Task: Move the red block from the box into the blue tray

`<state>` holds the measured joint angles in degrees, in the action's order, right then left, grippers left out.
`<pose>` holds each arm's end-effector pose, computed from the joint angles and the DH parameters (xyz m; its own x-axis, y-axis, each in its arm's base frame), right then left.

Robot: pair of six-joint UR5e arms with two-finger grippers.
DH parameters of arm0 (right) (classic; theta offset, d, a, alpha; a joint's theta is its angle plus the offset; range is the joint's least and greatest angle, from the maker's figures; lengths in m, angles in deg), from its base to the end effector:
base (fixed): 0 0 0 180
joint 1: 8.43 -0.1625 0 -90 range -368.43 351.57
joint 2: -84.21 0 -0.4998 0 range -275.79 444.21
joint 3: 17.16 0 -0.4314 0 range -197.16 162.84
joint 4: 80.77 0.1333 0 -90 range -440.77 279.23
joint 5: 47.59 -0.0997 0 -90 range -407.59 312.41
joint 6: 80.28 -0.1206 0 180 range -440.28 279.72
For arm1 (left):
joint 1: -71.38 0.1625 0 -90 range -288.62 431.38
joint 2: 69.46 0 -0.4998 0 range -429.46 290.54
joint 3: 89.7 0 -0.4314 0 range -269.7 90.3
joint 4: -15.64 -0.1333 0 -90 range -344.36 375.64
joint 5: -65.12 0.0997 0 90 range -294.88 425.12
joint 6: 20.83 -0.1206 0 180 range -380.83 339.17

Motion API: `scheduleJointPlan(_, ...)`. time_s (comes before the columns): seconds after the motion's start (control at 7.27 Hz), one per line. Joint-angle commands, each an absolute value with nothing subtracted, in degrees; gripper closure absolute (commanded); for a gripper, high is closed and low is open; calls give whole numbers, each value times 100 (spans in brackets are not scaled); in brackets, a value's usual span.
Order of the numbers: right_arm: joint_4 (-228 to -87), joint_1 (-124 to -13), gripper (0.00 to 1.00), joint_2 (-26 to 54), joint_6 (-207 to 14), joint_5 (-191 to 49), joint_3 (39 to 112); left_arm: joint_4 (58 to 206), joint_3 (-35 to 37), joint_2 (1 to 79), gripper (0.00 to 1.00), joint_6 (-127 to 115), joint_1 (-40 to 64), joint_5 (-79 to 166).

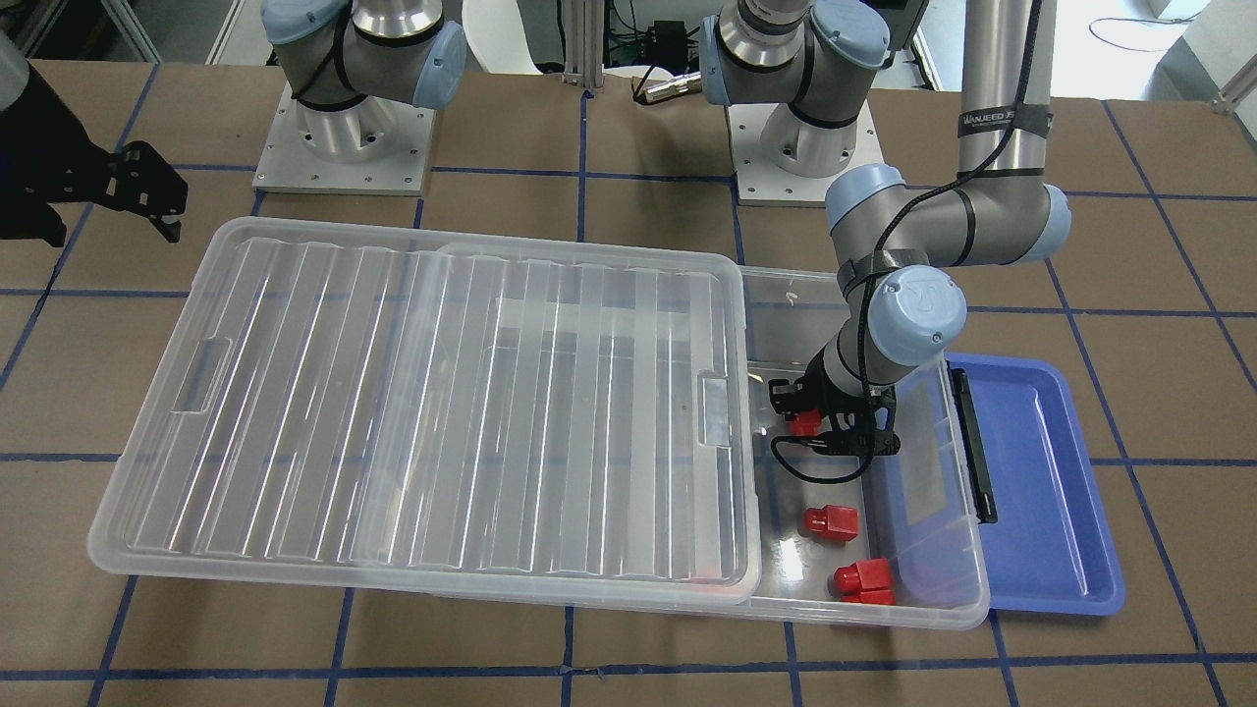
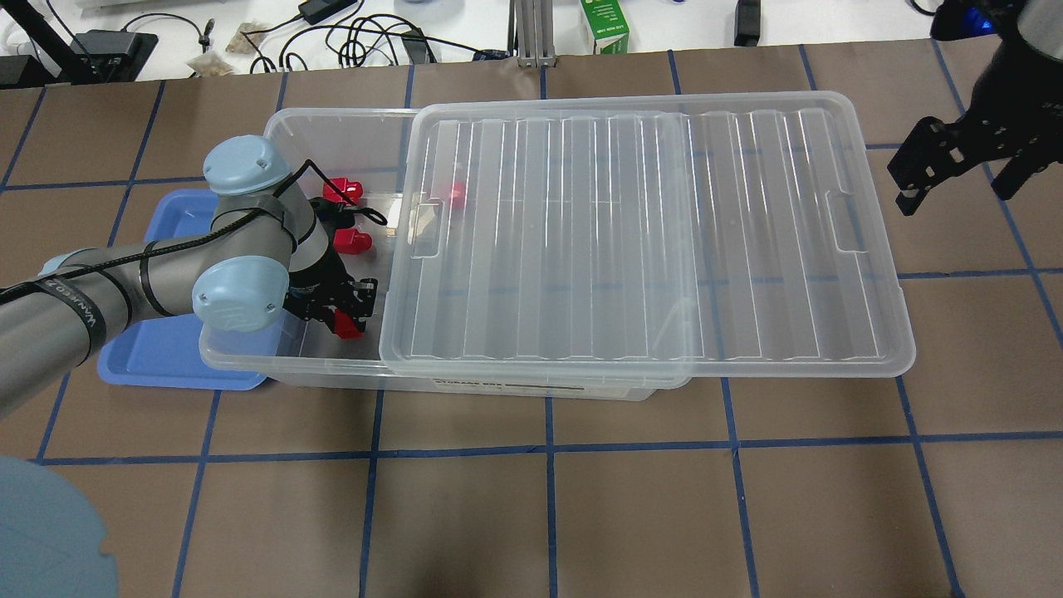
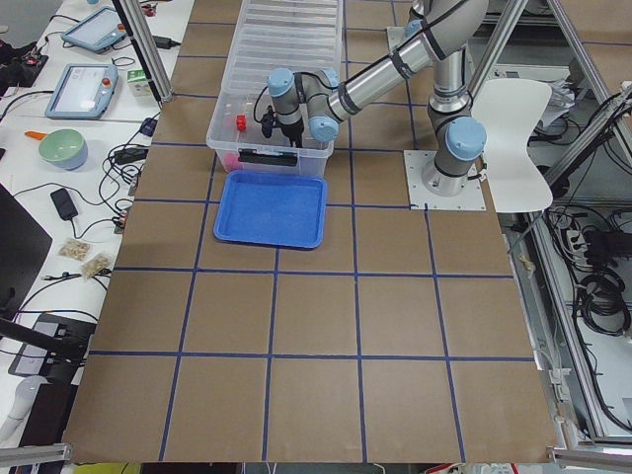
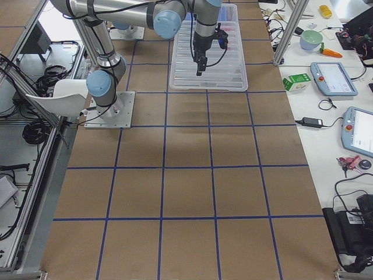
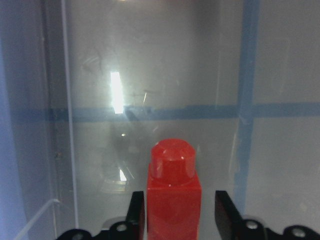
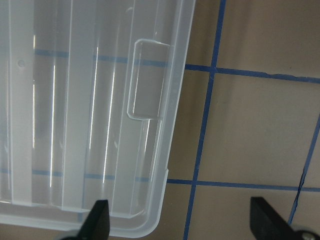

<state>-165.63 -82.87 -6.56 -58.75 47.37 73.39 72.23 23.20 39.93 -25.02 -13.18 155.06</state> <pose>-0.0194 -0.5278 0.5357 -0.9927 -0.1103 0.0487 -0.1043 0.9883 0.1114 -0.0793 -0.5751 0.2091 -0.9997 -0.0228 0.0123 -0.0207 0.9879 0.1539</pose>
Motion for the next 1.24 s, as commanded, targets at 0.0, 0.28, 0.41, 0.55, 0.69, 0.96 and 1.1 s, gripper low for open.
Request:
scheduleJointPlan(0.0, -16576, -8288, 0, -658, -5875, 4733, 7346, 7224, 2219, 3822, 100, -2408, -1318, 15573)
scheduleJointPlan(0.28, -16567, -8288, 0, -650, -5875, 4742, 7346, 8463, 1249, 3532, 100, -2365, -1405, 15504)
scheduleJointPlan(0.41, -16567, -8288, 0, -667, -5875, 4733, 7337, 9325, 642, 3383, 100, -2312, -1414, 15494)
scheduleJointPlan(0.55, -16559, -8288, 0, -676, -5875, 4733, 7346, 10021, 97, 3277, 100, -2311, -1379, 15503)
scheduleJointPlan(0.69, -16532, -8288, 0, -676, -5875, 4724, 7346, 10280, -283, 3250, 100, -2442, -1205, 15538)
scheduleJointPlan(0.96, -16532, -8288, 0, -667, -5875, 4733, 7337, 10292, -339, 3284, 100, -3448, -477, 15547)
scheduleJointPlan(1.1, -16532, -8288, 0, -658, -5875, 4742, 7337, 10266, -331, 3380, 100, -4080, -100, 15556)
